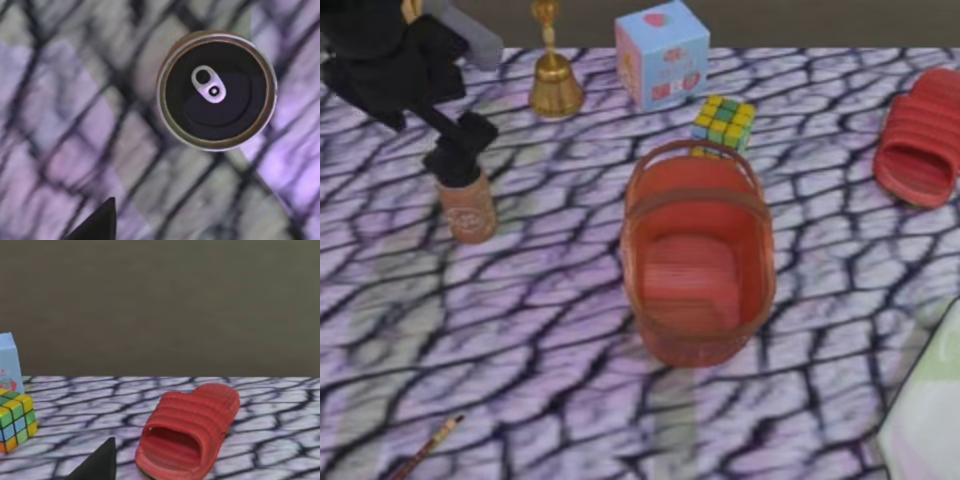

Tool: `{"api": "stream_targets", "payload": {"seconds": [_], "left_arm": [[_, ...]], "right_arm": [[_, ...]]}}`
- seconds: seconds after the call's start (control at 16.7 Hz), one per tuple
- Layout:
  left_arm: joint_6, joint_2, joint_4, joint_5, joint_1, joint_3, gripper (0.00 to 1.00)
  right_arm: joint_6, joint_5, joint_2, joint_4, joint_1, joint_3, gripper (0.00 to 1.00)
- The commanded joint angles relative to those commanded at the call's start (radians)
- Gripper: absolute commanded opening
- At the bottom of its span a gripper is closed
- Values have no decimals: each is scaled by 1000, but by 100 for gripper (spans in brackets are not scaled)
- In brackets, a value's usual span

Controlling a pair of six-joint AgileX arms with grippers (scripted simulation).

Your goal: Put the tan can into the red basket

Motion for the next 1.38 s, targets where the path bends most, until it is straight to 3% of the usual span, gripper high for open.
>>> {"api": "stream_targets", "payload": {"seconds": [0.42, 0.78, 1.14, 1.38], "left_arm": [[77, 317, -123, -25, 5, 281, 100], [77, 319, -118, -25, 5, 277, 100], [78, 346, 41, -25, 6, 147, 100], [79, 350, 53, -25, 6, 137, 100]], "right_arm": [[0, 0, 0, 0, 0, 0, 100], [0, 0, 0, 0, 0, 0, 100], [0, 0, 0, 0, 0, 0, 100], [0, 0, 0, 0, 0, 0, 100]]}}
